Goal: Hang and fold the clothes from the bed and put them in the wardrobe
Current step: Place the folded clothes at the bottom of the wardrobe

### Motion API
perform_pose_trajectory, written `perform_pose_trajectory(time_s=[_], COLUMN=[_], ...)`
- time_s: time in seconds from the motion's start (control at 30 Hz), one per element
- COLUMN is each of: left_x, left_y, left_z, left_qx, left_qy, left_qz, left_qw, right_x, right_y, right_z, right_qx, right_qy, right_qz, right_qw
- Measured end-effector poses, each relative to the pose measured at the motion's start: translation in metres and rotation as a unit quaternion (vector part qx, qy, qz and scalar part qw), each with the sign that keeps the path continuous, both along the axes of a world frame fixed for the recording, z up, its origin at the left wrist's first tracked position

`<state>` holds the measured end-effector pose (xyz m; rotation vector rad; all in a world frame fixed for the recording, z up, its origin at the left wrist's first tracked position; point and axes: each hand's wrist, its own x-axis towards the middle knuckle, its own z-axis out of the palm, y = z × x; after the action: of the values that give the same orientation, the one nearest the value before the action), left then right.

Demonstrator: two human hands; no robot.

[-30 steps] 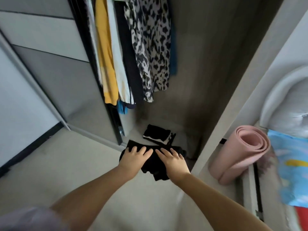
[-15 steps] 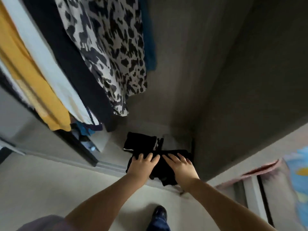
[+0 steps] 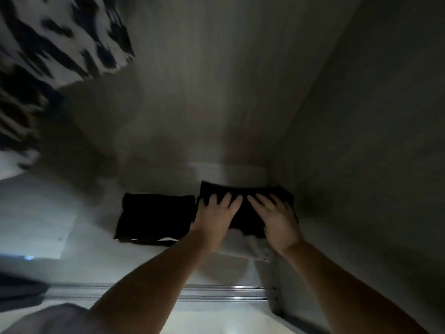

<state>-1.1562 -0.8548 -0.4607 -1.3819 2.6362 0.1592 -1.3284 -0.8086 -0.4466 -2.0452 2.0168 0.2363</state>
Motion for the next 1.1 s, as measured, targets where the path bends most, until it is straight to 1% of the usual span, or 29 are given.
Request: perform_pose_trajectory(time_s=[0.07,0.13,0.2,0.27,0.3,0.33,0.37,0.43,0.53,0.57,0.63,0.7,0.73,0.8,0.93,1.0,1.1], left_x=[-0.017,-0.030,-0.038,-0.041,-0.040,-0.039,-0.037,-0.036,-0.037,-0.035,-0.033,-0.029,-0.024,-0.013,0.001,0.006,0.016], left_y=[-0.017,-0.025,-0.019,0.001,0.013,0.025,0.033,0.039,0.033,0.031,0.025,0.021,0.019,0.013,-0.002,-0.010,-0.013], left_z=[-0.029,-0.066,-0.113,-0.159,-0.180,-0.198,-0.212,-0.226,-0.226,-0.223,-0.200,-0.165,-0.145,-0.100,0.013,0.077,0.173], left_qx=[-0.039,-0.050,-0.023,0.006,0.030,0.047,0.045,0.042,0.090,0.116,0.164,0.176,0.167,0.139,0.112,0.111,0.087], left_qy=[0.036,0.056,0.041,0.023,0.020,0.023,0.027,0.023,0.013,-0.009,-0.043,-0.048,-0.041,-0.025,-0.006,0.026,0.064], left_qz=[0.007,0.003,0.004,0.012,0.010,0.003,-0.008,-0.022,-0.024,-0.031,-0.026,-0.025,-0.025,-0.025,0.013,0.045,0.056], left_qw=[0.999,0.997,0.999,1.000,0.999,0.999,0.999,0.999,0.996,0.993,0.985,0.983,0.985,0.990,0.994,0.992,0.993], right_x=[-0.018,-0.029,-0.032,-0.026,-0.020,-0.014,-0.009,-0.010,-0.014,-0.014,-0.013,-0.013,-0.013,-0.014,-0.005,0.004,0.018], right_y=[-0.015,-0.021,-0.017,-0.003,0.007,0.017,0.027,0.041,0.039,0.035,0.023,0.012,0.006,-0.002,-0.010,-0.014,-0.018], right_z=[-0.025,-0.058,-0.100,-0.146,-0.166,-0.181,-0.194,-0.212,-0.208,-0.200,-0.176,-0.143,-0.124,-0.080,0.024,0.079,0.164], right_qx=[-0.046,-0.069,-0.031,0.055,0.076,0.071,0.060,0.093,0.149,0.166,0.219,0.256,0.249,0.202,0.148,0.136,0.114], right_qy=[0.021,0.049,0.051,0.068,0.072,0.069,0.066,0.062,0.053,0.045,0.024,0.010,-0.003,-0.035,-0.027,-0.029,-0.037], right_qz=[-0.018,-0.029,-0.037,-0.039,-0.039,-0.049,-0.065,-0.074,-0.062,-0.061,-0.066,-0.072,-0.081,-0.114,-0.157,-0.153,-0.128], right_qw=[0.999,0.996,0.998,0.995,0.994,0.994,0.994,0.991,0.985,0.983,0.973,0.964,0.965,0.972,0.976,0.978,0.984])
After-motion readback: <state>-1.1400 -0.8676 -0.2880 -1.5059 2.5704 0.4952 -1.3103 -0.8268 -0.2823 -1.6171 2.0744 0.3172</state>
